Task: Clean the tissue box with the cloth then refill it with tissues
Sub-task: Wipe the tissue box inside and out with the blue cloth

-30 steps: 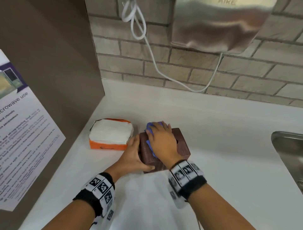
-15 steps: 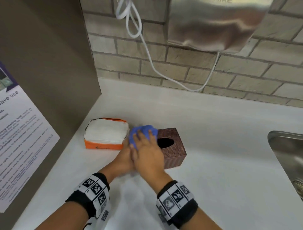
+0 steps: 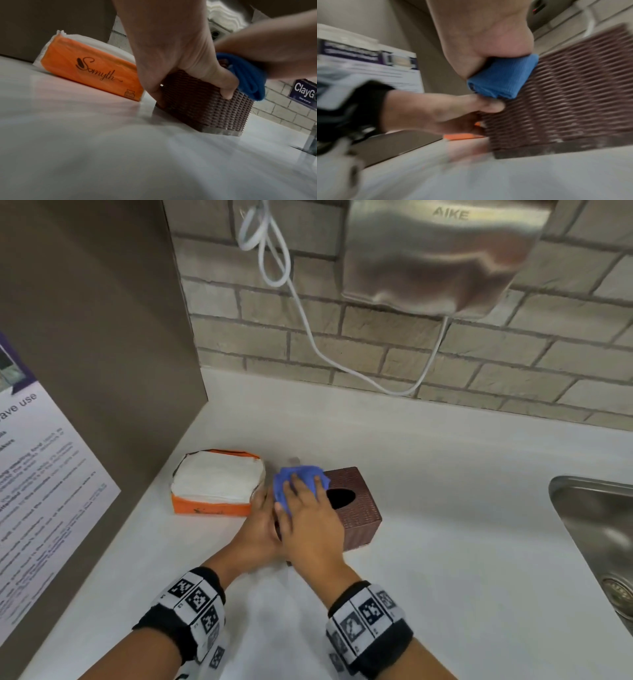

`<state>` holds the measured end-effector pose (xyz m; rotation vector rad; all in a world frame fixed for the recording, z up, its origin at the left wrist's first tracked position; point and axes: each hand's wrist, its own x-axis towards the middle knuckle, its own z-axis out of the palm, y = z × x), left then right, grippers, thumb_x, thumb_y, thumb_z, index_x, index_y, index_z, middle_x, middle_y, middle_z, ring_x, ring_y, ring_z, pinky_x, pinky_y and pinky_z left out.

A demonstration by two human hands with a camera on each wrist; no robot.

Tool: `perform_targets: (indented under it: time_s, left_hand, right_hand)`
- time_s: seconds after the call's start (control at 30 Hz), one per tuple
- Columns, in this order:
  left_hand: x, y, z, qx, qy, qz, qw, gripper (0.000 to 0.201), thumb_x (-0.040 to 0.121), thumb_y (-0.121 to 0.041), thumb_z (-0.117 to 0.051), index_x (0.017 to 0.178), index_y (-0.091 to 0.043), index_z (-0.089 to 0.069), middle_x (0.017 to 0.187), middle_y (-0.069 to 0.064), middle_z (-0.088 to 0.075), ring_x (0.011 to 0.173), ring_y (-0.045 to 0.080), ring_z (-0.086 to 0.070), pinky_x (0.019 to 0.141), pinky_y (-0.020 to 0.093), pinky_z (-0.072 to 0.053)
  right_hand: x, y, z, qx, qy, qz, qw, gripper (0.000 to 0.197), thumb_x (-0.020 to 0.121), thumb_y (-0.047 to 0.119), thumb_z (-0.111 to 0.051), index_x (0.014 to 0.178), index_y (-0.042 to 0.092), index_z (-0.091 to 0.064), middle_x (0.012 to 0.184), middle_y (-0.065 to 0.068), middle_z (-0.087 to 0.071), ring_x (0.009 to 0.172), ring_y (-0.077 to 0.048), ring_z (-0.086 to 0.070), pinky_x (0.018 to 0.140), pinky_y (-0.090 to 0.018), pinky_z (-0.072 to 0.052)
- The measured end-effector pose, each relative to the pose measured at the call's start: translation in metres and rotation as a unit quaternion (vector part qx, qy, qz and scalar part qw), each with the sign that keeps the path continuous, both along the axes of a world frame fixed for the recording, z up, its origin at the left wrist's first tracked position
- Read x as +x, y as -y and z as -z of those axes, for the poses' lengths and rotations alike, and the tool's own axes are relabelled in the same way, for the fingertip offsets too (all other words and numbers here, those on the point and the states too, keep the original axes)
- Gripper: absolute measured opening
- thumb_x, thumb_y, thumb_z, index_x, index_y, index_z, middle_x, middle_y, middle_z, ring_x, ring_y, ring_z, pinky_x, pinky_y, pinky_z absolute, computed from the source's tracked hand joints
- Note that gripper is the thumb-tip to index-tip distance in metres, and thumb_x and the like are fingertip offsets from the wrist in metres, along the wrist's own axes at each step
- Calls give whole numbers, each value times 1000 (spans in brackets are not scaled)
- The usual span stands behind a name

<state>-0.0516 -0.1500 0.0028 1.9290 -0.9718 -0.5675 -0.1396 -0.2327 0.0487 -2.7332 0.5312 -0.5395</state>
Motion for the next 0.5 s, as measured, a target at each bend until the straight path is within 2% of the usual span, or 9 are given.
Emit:
perform_targets:
  time_s: [0.07,0.1,0.13,0.17,0.23,0.33,0.4,0.43,0.5]
  left_hand:
    - [-1,-1,1,-13,-2,-17,1000,67,67,-45,-65,127,-29,-41,123,-3,-51,118,7,-48,107,30,-37]
    - [-2,-1,-2,-14,-3,-18,1000,64,67,-42,-68,125,-31,-42,122,-6,-52,118,4,-49,106,31,-37]
    - [-1,0,-2,-9,2,-8,1000,75,62,-42,-73,129,-30,-41,128,-7,-47,124,4,-43,109,30,-32]
    - [0,1,-1,-6,9,-3,1000,92,55,-43,-78,136,-27,-37,133,-7,-39,131,6,-34,111,26,-26]
    - [0,1,-5,-3,11,-13,1000,114,48,-36,-87,143,-24,-26,136,-8,-27,130,4,-24,107,17,-22]
    - [1,2,-2,-23,-11,-16,1000,114,49,-25,-91,142,-27,-24,133,-7,-26,112,-11,-29,94,-2,-22]
    - [1,3,-4,-25,-14,-5,1000,107,48,-35,-86,136,-31,-26,126,-16,-29,110,-12,-28,90,-8,-19]
    - [1,4,-5,-35,-20,1,999,96,50,-42,-79,131,-33,-28,123,-22,-31,112,-9,-27,96,-6,-19]
    - [-2,4,-7,-54,-26,-9,998,66,63,-45,-68,121,-34,-38,118,-18,-45,116,9,-41,108,15,-31]
  right_hand:
    - [-3,-10,7,19,-24,-71,997,45,93,30,-45,135,15,-53,144,-3,-49,138,-23,-38,117,-37,-21]
    - [-3,-3,7,11,-33,-75,997,45,93,32,-41,134,17,-54,144,-3,-50,138,-25,-38,116,-38,-19]
    - [-3,6,3,-5,-42,-72,996,47,93,34,-36,133,18,-55,143,-2,-51,137,-28,-39,115,-39,-20]
    - [0,16,1,-12,-54,-61,997,49,93,36,-32,133,19,-54,144,-2,-50,136,-30,-39,115,-42,-21]
    - [9,41,-1,-17,-100,-26,994,47,97,36,-32,137,20,-49,148,-1,-44,137,-30,-36,114,-46,-23]
    - [25,61,3,-24,-136,35,990,46,97,36,-32,137,18,-48,148,-2,-40,135,-31,-35,114,-44,-23]
    - [30,42,4,-36,-143,41,988,48,95,33,-32,136,15,-47,148,-5,-40,137,-33,-32,116,-45,-18]
    - [26,27,6,-27,-125,27,991,50,92,32,-30,136,15,-48,147,-7,-42,138,-33,-31,116,-45,-16]
    - [14,-3,12,10,-69,-25,997,48,92,29,-34,135,16,-51,145,-7,-47,138,-30,-35,117,-42,-17]
